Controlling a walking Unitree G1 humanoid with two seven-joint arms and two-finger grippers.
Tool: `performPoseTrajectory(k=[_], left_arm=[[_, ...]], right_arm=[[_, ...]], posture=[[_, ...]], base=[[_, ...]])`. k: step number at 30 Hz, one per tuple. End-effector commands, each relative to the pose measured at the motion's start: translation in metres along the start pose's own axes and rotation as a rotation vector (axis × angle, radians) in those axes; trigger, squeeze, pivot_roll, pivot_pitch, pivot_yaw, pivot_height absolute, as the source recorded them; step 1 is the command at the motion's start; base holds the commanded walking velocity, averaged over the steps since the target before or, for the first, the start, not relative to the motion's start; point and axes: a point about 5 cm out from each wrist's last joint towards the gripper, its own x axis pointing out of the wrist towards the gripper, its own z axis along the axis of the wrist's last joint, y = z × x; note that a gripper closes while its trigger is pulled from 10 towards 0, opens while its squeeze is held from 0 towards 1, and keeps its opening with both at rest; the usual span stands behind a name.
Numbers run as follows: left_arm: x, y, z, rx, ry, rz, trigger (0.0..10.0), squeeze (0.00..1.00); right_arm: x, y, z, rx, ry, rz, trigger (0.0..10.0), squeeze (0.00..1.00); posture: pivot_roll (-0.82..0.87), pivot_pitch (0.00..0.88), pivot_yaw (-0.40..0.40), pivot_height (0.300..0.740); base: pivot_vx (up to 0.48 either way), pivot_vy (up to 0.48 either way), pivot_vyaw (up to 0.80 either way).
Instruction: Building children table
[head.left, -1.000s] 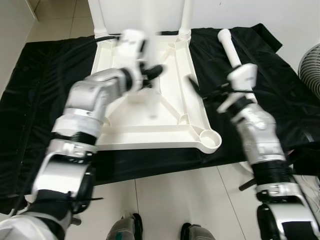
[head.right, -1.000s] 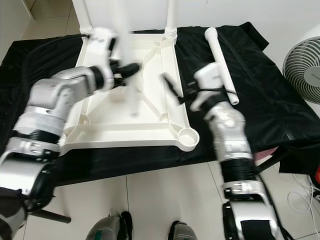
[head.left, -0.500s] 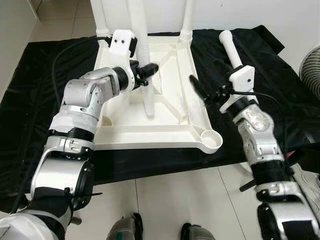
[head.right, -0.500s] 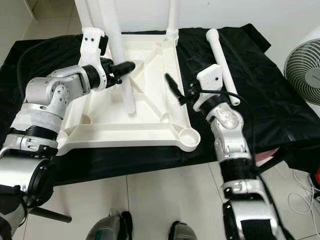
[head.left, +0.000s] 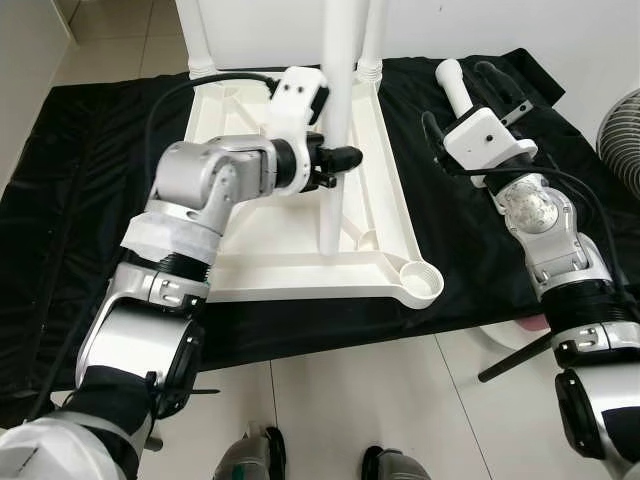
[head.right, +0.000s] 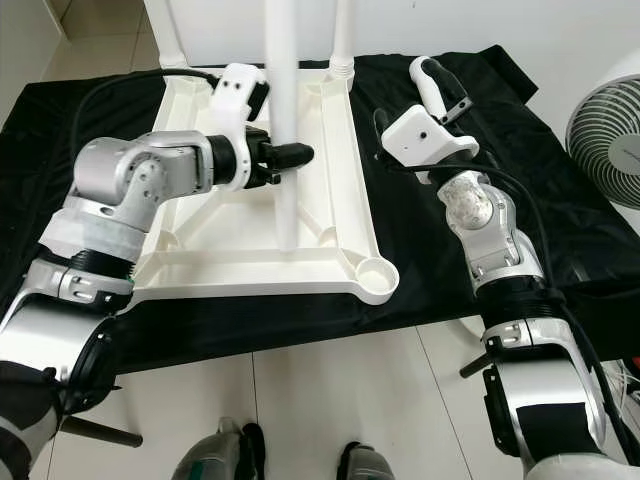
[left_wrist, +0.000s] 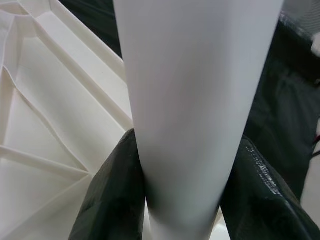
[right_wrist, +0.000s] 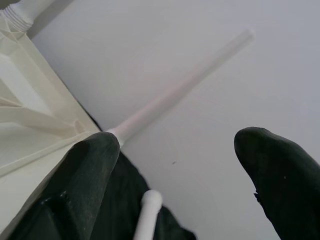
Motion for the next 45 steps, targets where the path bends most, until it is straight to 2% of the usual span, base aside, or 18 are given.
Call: performPoseTrajectory(k=[1,3,5,7,9,10,12,19,22,25,28,31,35,36,38,40,45], left_arm=[[0.012,-0.007,-0.027,-0.006,0.139,-0.177,10.0,0.00],[0.017,-0.008,-0.028,0.009,0.157,-0.179,10.0,0.00],[0.024,-0.005,-0.020,0.040,0.151,-0.155,10.0,0.00],[0.024,-0.005,-0.020,0.040,0.151,-0.155,10.0,0.00],[0.027,-0.001,-0.008,0.103,0.135,-0.119,10.0,0.00],[0.027,-0.001,-0.008,0.103,0.135,-0.119,10.0,0.00],[0.030,-0.001,-0.001,0.166,0.141,-0.106,10.0,0.00],[0.036,-0.011,0.014,0.268,0.177,-0.152,10.0,0.00],[0.036,-0.012,0.018,0.271,0.170,-0.157,10.0,0.00],[0.040,-0.018,0.023,0.271,0.182,-0.171,10.0,0.00],[0.042,-0.020,0.022,0.278,0.199,-0.181,10.0,0.00],[0.048,-0.025,0.012,0.316,0.255,-0.207,10.0,0.00],[0.048,-0.024,0.010,0.319,0.264,-0.207,10.0,0.00],[0.047,-0.019,0.008,0.311,0.271,-0.195,10.0,0.00],[0.047,-0.019,0.008,0.311,0.271,-0.195,10.0,0.00],[0.046,-0.014,0.007,0.306,0.276,-0.189,10.0,0.00],[0.045,-0.013,0.007,0.306,0.278,-0.188,10.0,0.00]], right_arm=[[0.001,0.002,0.002,-0.050,-0.026,0.018,10.0,0.00],[0.003,0.003,0.002,-0.071,-0.036,0.016,10.0,0.00],[0.006,0.003,0.002,-0.097,-0.050,0.006,10.0,0.00],[0.006,0.003,0.002,-0.097,-0.050,0.006,10.0,0.00],[0.007,0.003,0.001,-0.121,-0.056,-0.002,10.0,0.00],[0.007,0.003,0.001,-0.121,-0.056,-0.002,10.0,0.00],[0.007,0.001,0.000,-0.144,-0.055,-0.013,10.0,0.00],[0.006,0.009,-0.002,-0.295,-0.077,0.049,10.0,0.00],[0.006,0.010,-0.002,-0.308,-0.082,0.056,10.0,0.00],[0.009,0.014,-0.001,-0.419,-0.110,0.096,10.0,0.00],[0.010,0.016,0.000,-0.470,-0.125,0.105,10.0,0.00],[0.013,0.021,0.005,-0.626,-0.191,0.119,10.0,0.00],[0.012,0.020,0.002,-0.647,-0.184,0.096,10.0,0.00],[0.009,0.015,-0.004,-0.657,-0.146,0.032,10.0,0.00],[0.009,0.015,-0.004,-0.657,-0.146,0.032,10.0,0.00],[0.005,0.009,-0.009,-0.649,-0.105,-0.022,10.0,0.00],[0.005,0.008,-0.011,-0.648,-0.095,-0.037,10.0,0.00]], posture=[[-0.04,0.114,0.068,0.740],[-0.04,0.114,0.070,0.740],[-0.04,0.117,0.076,0.740],[-0.04,0.117,0.076,0.740],[-0.05,0.120,0.082,0.740],[-0.05,0.120,0.082,0.740],[-0.05,0.120,0.082,0.740],[-0.05,0.126,0.095,0.740],[-0.05,0.126,0.095,0.740],[-0.05,0.126,0.096,0.740],[-0.04,0.125,0.102,0.740],[-0.04,0.125,0.111,0.740],[-0.04,0.125,0.112,0.740],[-0.04,0.126,0.114,0.740],[-0.04,0.126,0.114,0.740],[-0.04,0.126,0.116,0.740],[-0.04,0.126,0.116,0.740]], base=[[0.000,0.000,0.00],[0.000,0.000,0.00],[0.000,0.000,0.00],[0.000,0.000,0.00],[0.000,0.000,0.00],[0.000,0.000,0.00],[0.000,0.000,0.00],[0.000,0.000,0.00],[0.000,0.000,0.00],[0.000,0.000,0.00],[0.000,0.000,0.00],[0.000,0.000,0.00],[0.000,0.000,0.00],[0.000,0.000,0.00],[0.000,0.000,0.00],[0.000,0.000,0.00],[0.000,0.000,0.00]])
